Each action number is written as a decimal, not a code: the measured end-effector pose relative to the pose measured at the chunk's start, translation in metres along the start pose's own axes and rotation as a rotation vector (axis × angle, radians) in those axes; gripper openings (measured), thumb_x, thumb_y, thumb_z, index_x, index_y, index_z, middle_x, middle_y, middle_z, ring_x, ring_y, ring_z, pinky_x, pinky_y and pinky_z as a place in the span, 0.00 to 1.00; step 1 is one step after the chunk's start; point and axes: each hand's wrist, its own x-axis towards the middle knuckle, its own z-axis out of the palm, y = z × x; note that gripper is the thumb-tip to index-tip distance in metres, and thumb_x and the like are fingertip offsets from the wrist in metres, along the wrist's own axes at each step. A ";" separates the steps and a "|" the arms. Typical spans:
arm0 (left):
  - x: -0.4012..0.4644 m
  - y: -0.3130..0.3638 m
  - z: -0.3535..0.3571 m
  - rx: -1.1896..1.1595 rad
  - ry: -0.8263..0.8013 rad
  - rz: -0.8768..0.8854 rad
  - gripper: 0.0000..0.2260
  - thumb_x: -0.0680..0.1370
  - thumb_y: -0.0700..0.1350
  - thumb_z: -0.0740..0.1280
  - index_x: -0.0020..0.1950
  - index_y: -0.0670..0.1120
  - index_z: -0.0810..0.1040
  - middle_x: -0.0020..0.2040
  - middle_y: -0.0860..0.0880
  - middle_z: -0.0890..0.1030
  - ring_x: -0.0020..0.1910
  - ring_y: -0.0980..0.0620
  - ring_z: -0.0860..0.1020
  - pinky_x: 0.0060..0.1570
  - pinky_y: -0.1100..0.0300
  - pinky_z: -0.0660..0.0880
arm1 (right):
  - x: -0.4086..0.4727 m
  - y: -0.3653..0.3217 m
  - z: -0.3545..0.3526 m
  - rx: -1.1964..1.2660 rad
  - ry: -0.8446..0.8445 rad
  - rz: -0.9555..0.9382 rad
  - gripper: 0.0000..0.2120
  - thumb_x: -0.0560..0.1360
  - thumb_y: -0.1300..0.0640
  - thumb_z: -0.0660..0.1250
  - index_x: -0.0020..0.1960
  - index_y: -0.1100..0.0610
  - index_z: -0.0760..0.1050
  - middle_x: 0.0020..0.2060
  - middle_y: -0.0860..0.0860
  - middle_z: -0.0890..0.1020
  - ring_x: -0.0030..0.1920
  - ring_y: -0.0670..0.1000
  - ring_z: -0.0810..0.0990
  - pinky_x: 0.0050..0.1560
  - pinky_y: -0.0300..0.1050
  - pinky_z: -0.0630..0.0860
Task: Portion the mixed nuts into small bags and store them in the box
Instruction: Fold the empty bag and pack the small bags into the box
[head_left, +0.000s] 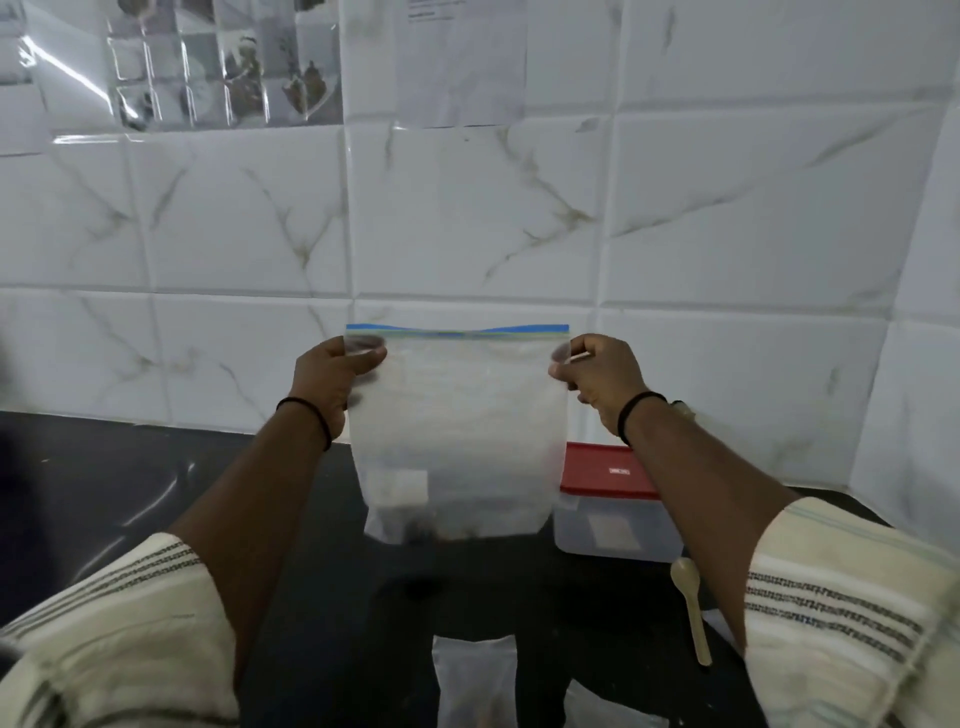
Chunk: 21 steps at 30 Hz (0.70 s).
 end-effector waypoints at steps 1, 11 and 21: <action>0.002 0.005 -0.001 -0.001 0.003 0.027 0.05 0.74 0.40 0.72 0.46 0.51 0.82 0.40 0.53 0.80 0.35 0.56 0.76 0.38 0.60 0.69 | 0.003 -0.003 0.003 0.004 0.027 -0.046 0.10 0.70 0.67 0.73 0.39 0.53 0.78 0.35 0.50 0.80 0.32 0.48 0.75 0.31 0.39 0.71; -0.050 -0.022 -0.043 0.195 -0.177 -0.017 0.17 0.63 0.53 0.77 0.47 0.46 0.83 0.40 0.51 0.83 0.42 0.52 0.77 0.44 0.57 0.70 | -0.045 0.034 -0.013 -0.097 -0.196 -0.153 0.15 0.68 0.69 0.76 0.50 0.56 0.77 0.40 0.55 0.84 0.38 0.50 0.81 0.42 0.42 0.78; -0.128 -0.078 -0.075 0.609 -0.494 0.048 0.23 0.68 0.38 0.78 0.59 0.54 0.79 0.48 0.47 0.82 0.47 0.53 0.82 0.48 0.63 0.78 | -0.112 0.081 -0.020 -0.637 -0.622 -0.183 0.09 0.71 0.60 0.76 0.47 0.49 0.81 0.43 0.43 0.83 0.44 0.40 0.81 0.46 0.31 0.75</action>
